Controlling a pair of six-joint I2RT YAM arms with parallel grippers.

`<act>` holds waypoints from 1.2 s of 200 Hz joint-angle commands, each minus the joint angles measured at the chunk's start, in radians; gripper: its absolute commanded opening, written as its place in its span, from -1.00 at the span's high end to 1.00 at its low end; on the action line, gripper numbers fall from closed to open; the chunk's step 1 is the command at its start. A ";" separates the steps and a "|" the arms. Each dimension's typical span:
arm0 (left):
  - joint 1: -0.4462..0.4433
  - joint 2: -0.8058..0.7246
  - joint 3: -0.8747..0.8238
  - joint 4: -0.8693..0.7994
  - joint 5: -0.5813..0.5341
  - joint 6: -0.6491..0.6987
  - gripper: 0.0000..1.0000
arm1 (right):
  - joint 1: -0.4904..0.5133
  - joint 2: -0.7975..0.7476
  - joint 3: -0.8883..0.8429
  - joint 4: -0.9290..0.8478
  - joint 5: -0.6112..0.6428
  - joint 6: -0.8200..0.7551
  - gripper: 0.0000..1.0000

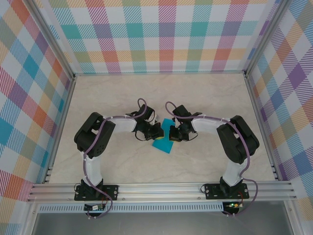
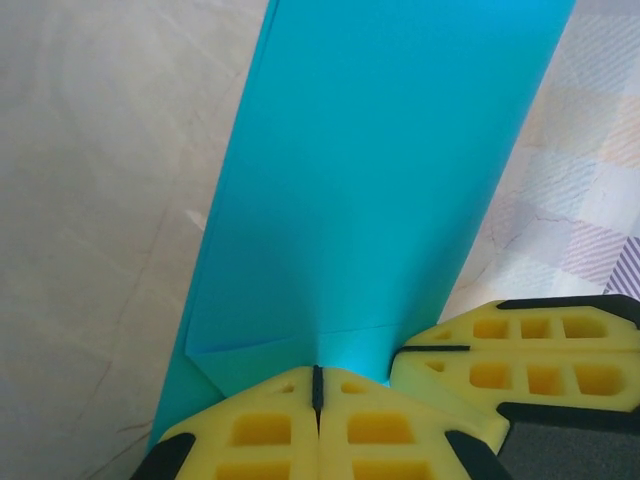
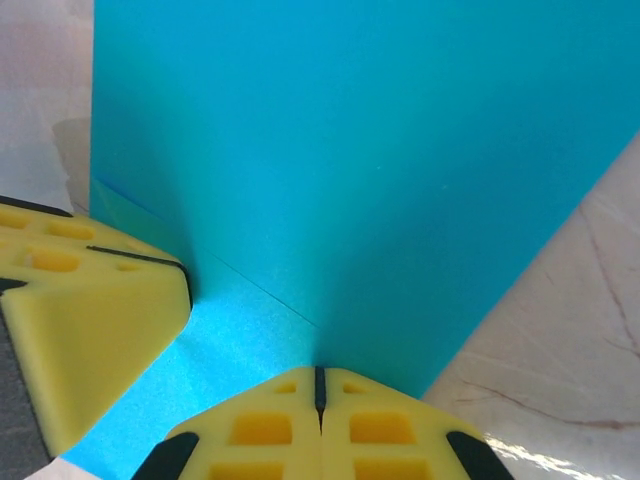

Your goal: Fold a paper plane with a square sheet of paper (pick it up from the middle)

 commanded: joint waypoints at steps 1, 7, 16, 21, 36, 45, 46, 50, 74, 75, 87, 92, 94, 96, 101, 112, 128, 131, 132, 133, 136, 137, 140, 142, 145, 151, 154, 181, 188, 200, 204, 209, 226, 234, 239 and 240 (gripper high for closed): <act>-0.001 0.013 -0.006 -0.104 -0.086 0.037 0.94 | 0.011 -0.014 0.014 0.001 -0.022 -0.036 1.00; -0.001 0.012 -0.008 -0.121 -0.105 0.039 0.95 | 0.015 -0.029 0.020 0.004 -0.035 -0.037 1.00; -0.001 0.014 -0.012 -0.140 -0.122 0.040 0.96 | 0.029 -0.049 0.027 0.008 -0.047 -0.039 1.00; -0.001 0.015 -0.015 -0.145 -0.134 0.039 0.97 | 0.039 -0.059 0.028 0.010 -0.049 -0.036 1.00; -0.004 0.021 -0.018 -0.185 -0.159 0.040 0.97 | 0.070 -0.080 0.023 0.020 -0.051 -0.015 1.00; -0.005 0.023 -0.023 -0.187 -0.166 0.038 0.98 | 0.089 -0.093 0.008 0.036 -0.046 0.008 1.00; -0.005 0.023 -0.024 -0.187 -0.167 0.038 0.97 | 0.092 -0.094 0.006 0.038 -0.045 0.011 1.00; -0.007 0.024 -0.025 -0.189 -0.169 0.037 0.98 | 0.100 -0.099 -0.002 0.047 -0.043 0.021 1.00; -0.008 0.031 -0.025 -0.204 -0.187 0.035 0.98 | 0.137 -0.121 -0.038 0.074 -0.018 0.066 1.00; -0.008 0.032 -0.025 -0.204 -0.188 0.035 0.98 | 0.138 -0.122 -0.039 0.076 -0.019 0.068 1.00; -0.008 0.034 -0.025 -0.204 -0.189 0.033 0.99 | 0.145 -0.123 -0.053 0.089 -0.020 0.085 1.00; -0.008 0.033 -0.024 -0.204 -0.189 0.031 0.99 | 0.146 -0.122 -0.057 0.092 -0.020 0.089 1.00; -0.008 0.032 -0.025 -0.204 -0.190 0.031 0.99 | 0.146 -0.120 -0.057 0.094 -0.020 0.089 1.00; -0.008 0.035 -0.024 -0.204 -0.191 0.030 0.98 | 0.147 -0.120 -0.059 0.094 -0.021 0.090 1.00; -0.008 0.034 -0.026 -0.204 -0.193 0.029 0.98 | 0.149 -0.117 -0.059 0.094 -0.021 0.091 1.00; -0.008 0.033 -0.026 -0.207 -0.196 0.027 0.99 | 0.151 -0.109 -0.060 0.089 -0.014 0.090 1.00; -0.008 0.033 -0.027 -0.207 -0.201 0.025 0.99 | 0.151 -0.096 -0.060 0.083 -0.008 0.085 1.00; -0.008 0.034 -0.027 -0.208 -0.202 0.023 0.99 | 0.151 -0.093 -0.060 0.081 -0.006 0.086 1.00; -0.008 0.034 -0.027 -0.208 -0.203 0.023 0.99 | 0.151 -0.092 -0.060 0.080 -0.006 0.086 1.00; -0.008 0.034 -0.028 -0.208 -0.203 0.023 0.99 | 0.151 -0.091 -0.060 0.080 -0.006 0.086 1.00; -0.008 0.034 -0.028 -0.208 -0.203 0.021 0.99 | 0.151 -0.088 -0.060 0.077 -0.005 0.084 1.00; -0.008 0.034 -0.027 -0.208 -0.203 0.021 0.99 | 0.151 -0.087 -0.061 0.076 -0.004 0.084 1.00; -0.008 0.033 -0.028 -0.207 -0.204 0.021 0.99 | 0.151 -0.085 -0.062 0.074 -0.005 0.083 1.00; -0.008 0.032 -0.029 -0.207 -0.204 0.020 0.99 | 0.151 -0.084 -0.062 0.073 -0.005 0.083 1.00; -0.008 0.033 -0.029 -0.207 -0.204 0.021 0.99 | 0.151 -0.082 -0.062 0.072 -0.004 0.083 1.00; -0.008 0.034 -0.031 -0.208 -0.206 0.019 0.99 | 0.151 -0.080 -0.062 0.069 -0.003 0.083 1.00; -0.009 0.033 -0.031 -0.209 -0.206 0.019 0.99 | 0.151 -0.078 -0.062 0.067 -0.003 0.082 1.00; -0.008 0.032 -0.034 -0.207 -0.206 0.017 0.99 | 0.151 -0.071 -0.065 0.054 0.000 0.077 1.00; -0.008 0.032 -0.033 -0.207 -0.207 0.015 0.99 | 0.151 -0.068 -0.065 0.054 0.001 0.077 1.00; -0.008 0.031 -0.035 -0.209 -0.207 0.015 1.00 | 0.151 -0.062 -0.065 0.051 0.000 0.077 1.00; -0.008 0.030 -0.035 -0.209 -0.208 0.015 0.99 | 0.151 -0.058 -0.065 0.051 0.000 0.077 1.00; -0.008 0.031 -0.035 -0.210 -0.209 0.015 0.99 | 0.151 -0.055 -0.066 0.052 0.000 0.077 1.00; -0.008 0.029 -0.036 -0.215 -0.216 0.014 1.00 | 0.151 -0.045 -0.068 0.048 0.008 0.076 1.00; -0.008 0.029 -0.037 -0.218 -0.218 0.014 0.99 | 0.150 -0.041 -0.068 0.045 0.014 0.075 1.00; -0.008 0.029 -0.036 -0.219 -0.221 0.012 0.99 | 0.151 -0.039 -0.070 0.043 0.017 0.074 1.00; -0.008 0.029 -0.037 -0.220 -0.221 0.013 0.99 | 0.152 -0.039 -0.070 0.043 0.018 0.074 1.00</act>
